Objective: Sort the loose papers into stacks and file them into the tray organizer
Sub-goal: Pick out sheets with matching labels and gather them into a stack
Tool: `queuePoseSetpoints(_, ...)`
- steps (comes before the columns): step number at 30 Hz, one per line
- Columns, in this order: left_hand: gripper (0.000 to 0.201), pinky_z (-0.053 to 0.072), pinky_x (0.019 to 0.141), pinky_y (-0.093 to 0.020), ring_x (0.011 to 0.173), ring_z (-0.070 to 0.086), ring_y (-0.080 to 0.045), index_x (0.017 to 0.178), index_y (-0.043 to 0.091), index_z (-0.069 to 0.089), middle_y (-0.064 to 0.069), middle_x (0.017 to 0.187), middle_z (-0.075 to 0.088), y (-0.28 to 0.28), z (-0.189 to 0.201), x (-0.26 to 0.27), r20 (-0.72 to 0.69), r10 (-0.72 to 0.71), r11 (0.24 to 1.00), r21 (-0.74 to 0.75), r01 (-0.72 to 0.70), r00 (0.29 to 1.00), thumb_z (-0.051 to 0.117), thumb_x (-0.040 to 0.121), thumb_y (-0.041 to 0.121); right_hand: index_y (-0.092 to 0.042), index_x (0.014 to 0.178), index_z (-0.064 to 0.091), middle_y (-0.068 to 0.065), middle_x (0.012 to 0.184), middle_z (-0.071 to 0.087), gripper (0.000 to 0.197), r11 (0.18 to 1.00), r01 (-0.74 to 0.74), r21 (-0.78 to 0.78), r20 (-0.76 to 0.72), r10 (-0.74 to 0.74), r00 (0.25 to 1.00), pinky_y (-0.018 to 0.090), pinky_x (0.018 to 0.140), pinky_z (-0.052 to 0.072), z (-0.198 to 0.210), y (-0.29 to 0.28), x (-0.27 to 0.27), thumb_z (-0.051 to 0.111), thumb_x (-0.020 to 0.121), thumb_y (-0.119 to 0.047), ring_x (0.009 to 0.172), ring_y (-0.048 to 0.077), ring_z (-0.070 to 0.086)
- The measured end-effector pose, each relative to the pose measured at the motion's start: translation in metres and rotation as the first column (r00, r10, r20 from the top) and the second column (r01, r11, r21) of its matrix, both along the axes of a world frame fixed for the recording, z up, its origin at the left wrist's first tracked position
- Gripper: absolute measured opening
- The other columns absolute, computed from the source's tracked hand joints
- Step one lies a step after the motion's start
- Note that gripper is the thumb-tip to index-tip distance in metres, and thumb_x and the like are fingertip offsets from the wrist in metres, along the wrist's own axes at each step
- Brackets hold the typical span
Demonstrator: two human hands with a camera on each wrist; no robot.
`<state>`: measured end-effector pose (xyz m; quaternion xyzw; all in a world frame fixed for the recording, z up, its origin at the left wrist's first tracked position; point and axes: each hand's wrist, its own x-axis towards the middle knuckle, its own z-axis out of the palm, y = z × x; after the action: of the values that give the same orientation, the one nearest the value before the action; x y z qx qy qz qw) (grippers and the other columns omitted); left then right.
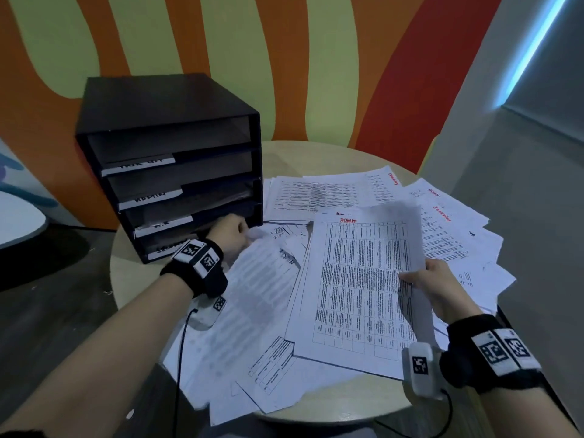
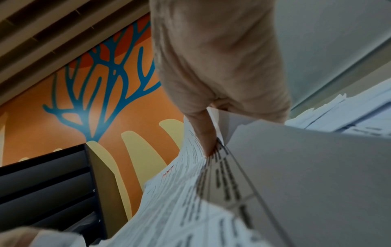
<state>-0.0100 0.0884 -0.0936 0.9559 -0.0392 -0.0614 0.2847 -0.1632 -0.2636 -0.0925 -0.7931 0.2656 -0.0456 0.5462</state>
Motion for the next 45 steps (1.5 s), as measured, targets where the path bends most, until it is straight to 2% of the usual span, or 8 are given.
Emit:
queuePoseSetpoints(7,0.018,0.052,0.070,-0.038,0.082,0.062,-0.025,0.099,0.023,0.065,-0.002,0.091,0.069,0.006,0.108,-0.012,0.609,0.055,0.994,-0.107,0.013,0.791,0.054,0.087,0.012,0.000,0.101,0.062,0.012,0.077,0.061,0.019,1.000,0.014,0.022,-0.006,-0.013,1.000,0.031,0.063,0.045,-0.002,-0.002,-0.001,0.061,0.085,0.011,0.068,0.025,0.055)
queuePoseSetpoints(12,0.018,0.025,0.051,-0.032,0.057,0.033,-0.018,0.069,0.002,0.052,-0.015,0.062,0.044,0.011,0.170,-0.029,0.780,0.169,0.927,-0.333,0.171,0.602,0.052,0.085,0.009,0.000,0.097,0.062,0.012,0.077,0.059,0.013,1.000,0.014,0.003,-0.004,-0.014,1.000,0.033,0.069,0.041,-0.002,0.001,0.002,0.062,0.086,0.007,0.073,0.025,0.052)
queuePoseSetpoints(19,0.032,0.040,0.052,-0.027,0.062,0.056,-0.013,0.083,-0.009,0.062,-0.024,0.074,0.063,-0.010,0.169,-0.042,0.590,0.157,0.698,-0.633,0.334,0.792,0.058,0.096,0.020,0.000,0.089,0.063,0.015,0.078,0.060,0.003,0.998,-0.001,0.056,0.077,-0.004,0.997,0.039,0.068,0.045,0.010,0.011,0.007,0.063,0.087,0.003,0.071,0.027,0.055)
queuePoseSetpoints(23,0.015,0.040,0.061,-0.025,0.063,0.055,-0.015,0.078,0.001,0.056,-0.008,0.072,0.057,-0.029,0.121,-0.023,0.349,0.141,0.783,-0.612,0.111,0.926,0.051,0.090,0.007,0.000,0.096,0.066,0.020,0.091,0.068,0.009,0.982,-0.068,0.177,0.159,0.039,0.986,0.043,0.075,0.049,0.025,0.021,0.004,0.062,0.088,0.002,0.080,0.032,0.063)
queuePoseSetpoints(29,0.036,0.052,0.093,-0.047,0.101,0.064,-0.030,0.115,0.010,0.060,-0.008,0.114,0.065,-0.061,0.040,-0.002,0.074,0.067,0.757,-0.653,-0.003,0.995,0.049,0.093,0.036,-0.002,0.098,0.071,0.012,0.095,0.075,0.025,0.961,-0.166,0.221,0.222,0.116,0.968,0.029,0.064,0.057,0.052,0.046,-0.002,0.053,0.098,-0.020,0.082,0.023,0.072)
queuePoseSetpoints(33,0.043,0.053,0.091,-0.041,0.107,0.063,-0.028,0.117,0.011,0.053,-0.013,0.123,0.061,-0.074,0.022,0.000,0.009,0.138,0.690,-0.718,-0.090,0.990,0.057,0.087,0.041,-0.016,0.124,0.062,-0.004,0.124,0.063,0.049,0.969,-0.118,0.219,0.253,0.060,0.966,0.038,0.100,0.045,0.052,0.059,0.002,0.043,0.098,-0.053,0.111,0.015,0.060)
queuePoseSetpoints(38,0.026,0.048,0.067,-0.022,0.073,0.061,-0.017,0.084,0.007,0.056,-0.006,0.082,0.062,-0.084,0.056,-0.021,0.193,0.084,0.643,-0.760,0.095,0.978,0.049,0.099,0.027,-0.019,0.109,0.058,-0.009,0.095,0.068,0.024,0.989,-0.148,-0.003,0.427,0.135,0.894,0.014,0.064,0.049,0.069,0.071,0.005,0.053,0.093,-0.002,0.076,-0.007,0.065)
queuePoseSetpoints(45,0.012,0.053,0.080,-0.053,0.096,0.063,-0.037,0.099,0.018,0.055,-0.023,0.107,0.063,-0.071,0.149,-0.052,0.611,0.191,0.488,-0.738,0.466,0.768,0.045,0.102,0.024,-0.007,0.121,0.054,-0.009,0.105,0.063,0.025,0.989,-0.057,-0.134,0.845,0.144,0.515,0.011,0.079,0.047,0.132,0.088,0.001,0.055,0.096,-0.004,0.094,-0.007,0.061)
